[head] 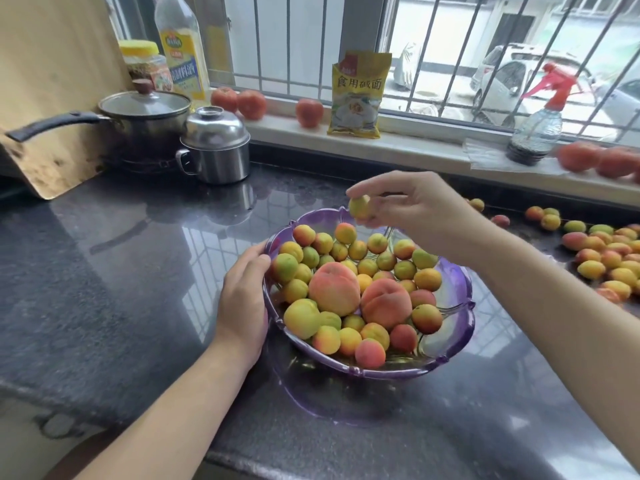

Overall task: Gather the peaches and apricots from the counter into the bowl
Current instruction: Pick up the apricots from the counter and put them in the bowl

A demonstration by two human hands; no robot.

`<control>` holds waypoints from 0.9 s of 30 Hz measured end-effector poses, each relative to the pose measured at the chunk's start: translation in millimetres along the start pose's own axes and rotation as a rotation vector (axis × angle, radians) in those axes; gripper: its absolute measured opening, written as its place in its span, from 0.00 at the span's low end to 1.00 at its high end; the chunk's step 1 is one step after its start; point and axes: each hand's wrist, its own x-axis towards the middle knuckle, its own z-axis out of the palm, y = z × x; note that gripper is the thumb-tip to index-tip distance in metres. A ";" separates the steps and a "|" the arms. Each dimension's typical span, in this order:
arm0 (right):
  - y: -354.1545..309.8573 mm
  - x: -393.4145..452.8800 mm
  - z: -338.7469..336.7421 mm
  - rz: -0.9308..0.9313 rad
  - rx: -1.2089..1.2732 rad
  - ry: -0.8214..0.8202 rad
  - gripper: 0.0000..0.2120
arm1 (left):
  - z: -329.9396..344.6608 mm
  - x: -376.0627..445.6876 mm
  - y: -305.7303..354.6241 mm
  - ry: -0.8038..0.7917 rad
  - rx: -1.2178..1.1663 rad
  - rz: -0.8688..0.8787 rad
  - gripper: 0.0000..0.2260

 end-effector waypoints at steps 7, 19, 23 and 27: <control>-29.1 -11.5 69.6 -0.132 -0.342 -0.246 0.09 | 1.4 0.1 1.8 -0.003 -0.034 -0.006 0.16; -29.8 -4.6 88.1 -0.097 -0.464 -0.299 0.06 | -1.5 -0.6 4.0 -0.018 0.044 -0.005 0.16; -27.6 -7.3 80.7 -0.133 -0.444 -0.184 0.08 | 0.9 -1.7 5.9 -0.009 0.023 -0.007 0.16; -2.9 -18.0 33.8 -0.072 -0.216 0.220 0.08 | 0.6 -2.9 5.8 -0.032 -0.026 -0.020 0.15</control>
